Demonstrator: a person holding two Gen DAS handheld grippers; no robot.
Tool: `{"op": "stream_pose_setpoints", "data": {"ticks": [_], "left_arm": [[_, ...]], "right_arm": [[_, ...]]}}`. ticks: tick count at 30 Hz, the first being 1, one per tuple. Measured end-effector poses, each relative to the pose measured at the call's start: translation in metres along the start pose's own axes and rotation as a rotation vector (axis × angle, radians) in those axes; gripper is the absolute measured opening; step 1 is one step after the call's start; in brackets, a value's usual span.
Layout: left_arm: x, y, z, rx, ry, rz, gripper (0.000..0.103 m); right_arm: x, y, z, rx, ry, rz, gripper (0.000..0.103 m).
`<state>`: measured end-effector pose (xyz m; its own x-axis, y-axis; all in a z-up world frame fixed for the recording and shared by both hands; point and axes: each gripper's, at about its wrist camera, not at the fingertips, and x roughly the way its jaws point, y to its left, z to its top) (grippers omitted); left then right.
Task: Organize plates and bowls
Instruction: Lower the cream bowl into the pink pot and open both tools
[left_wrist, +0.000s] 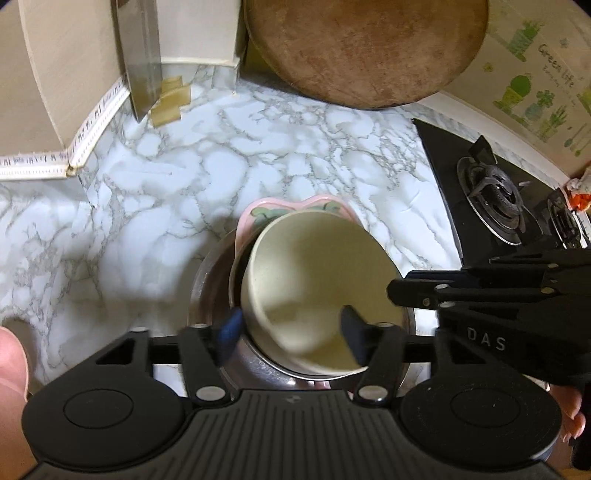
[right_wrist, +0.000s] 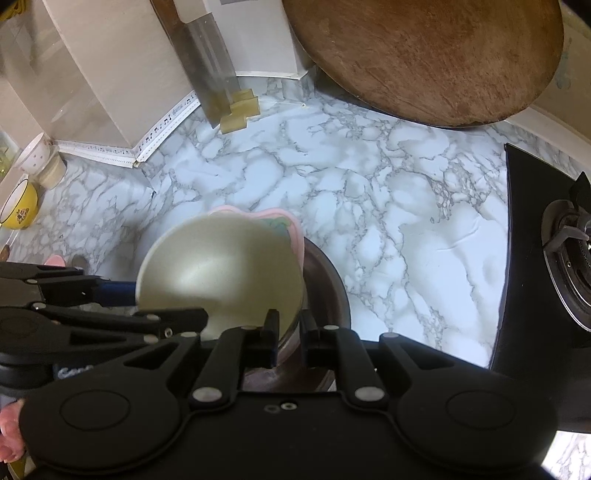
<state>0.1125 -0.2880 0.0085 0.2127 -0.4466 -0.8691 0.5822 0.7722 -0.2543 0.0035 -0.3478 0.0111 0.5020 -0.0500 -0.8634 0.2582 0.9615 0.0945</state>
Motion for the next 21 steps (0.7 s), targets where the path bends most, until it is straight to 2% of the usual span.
{"op": "stream_pose_setpoints", "data": {"ticks": [5,12,16,18,19,20,21], "left_arm": [[-0.005,0.001,-0.004,0.009,-0.004,-0.026,0.061],[-0.024,0.008,-0.015,0.016,-0.072,-0.029,0.063],[-0.034,0.019,-0.021,-0.006,-0.099,-0.025,0.063],[-0.04,0.024,-0.023,-0.014,-0.116,-0.025,0.063],[-0.042,0.025,-0.025,-0.015,-0.123,-0.024,0.063],[-0.045,0.027,-0.026,-0.017,-0.13,-0.025,0.063],[-0.047,0.029,-0.028,-0.022,-0.136,-0.027,0.063]], "right_arm": [[-0.004,0.0,-0.001,0.005,-0.013,0.001,0.013],[-0.015,0.002,-0.004,-0.008,-0.046,-0.001,0.014],[-0.025,0.002,-0.007,-0.006,-0.08,0.014,0.02],[-0.03,0.002,-0.009,-0.015,-0.102,0.024,0.026],[-0.032,0.002,-0.01,-0.016,-0.109,0.032,0.039],[-0.034,0.003,-0.011,-0.019,-0.116,0.043,0.058],[-0.037,0.003,-0.013,-0.026,-0.128,0.055,0.066]]}}
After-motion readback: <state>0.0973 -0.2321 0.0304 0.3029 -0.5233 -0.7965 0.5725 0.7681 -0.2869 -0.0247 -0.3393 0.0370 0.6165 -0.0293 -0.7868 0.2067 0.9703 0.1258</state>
